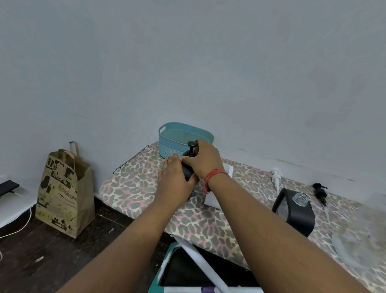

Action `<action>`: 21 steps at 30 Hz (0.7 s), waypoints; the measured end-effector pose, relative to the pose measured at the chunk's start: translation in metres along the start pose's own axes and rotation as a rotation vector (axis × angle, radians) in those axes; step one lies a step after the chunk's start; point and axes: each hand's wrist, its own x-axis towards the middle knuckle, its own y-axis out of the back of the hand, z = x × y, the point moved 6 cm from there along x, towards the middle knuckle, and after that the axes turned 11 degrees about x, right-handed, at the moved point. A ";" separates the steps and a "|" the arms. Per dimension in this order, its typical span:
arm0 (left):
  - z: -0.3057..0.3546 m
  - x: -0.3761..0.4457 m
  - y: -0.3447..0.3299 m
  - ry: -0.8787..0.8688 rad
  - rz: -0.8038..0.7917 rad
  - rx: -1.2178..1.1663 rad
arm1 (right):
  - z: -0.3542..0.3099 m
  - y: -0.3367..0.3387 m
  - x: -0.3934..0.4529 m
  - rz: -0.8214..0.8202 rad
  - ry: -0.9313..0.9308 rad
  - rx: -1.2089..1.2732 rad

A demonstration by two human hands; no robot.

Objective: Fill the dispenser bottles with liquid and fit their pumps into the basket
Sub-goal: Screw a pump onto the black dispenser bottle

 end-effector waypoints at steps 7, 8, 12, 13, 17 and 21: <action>-0.001 -0.001 0.000 -0.001 0.026 0.019 | -0.001 -0.002 -0.001 -0.009 0.003 -0.128; -0.002 -0.001 0.000 -0.001 0.029 0.024 | -0.001 -0.001 -0.001 -0.052 0.000 -0.188; -0.002 0.001 -0.001 -0.005 0.029 0.031 | -0.001 0.009 -0.001 -0.074 -0.017 -0.133; -0.002 0.001 -0.001 -0.006 0.029 0.033 | -0.004 0.012 -0.002 -0.041 0.009 -0.081; -0.002 0.001 -0.001 -0.013 0.025 0.034 | -0.028 0.012 0.000 -0.169 0.191 -0.174; -0.002 0.000 -0.001 -0.011 0.015 0.042 | -0.034 0.008 0.011 -0.343 0.236 -0.466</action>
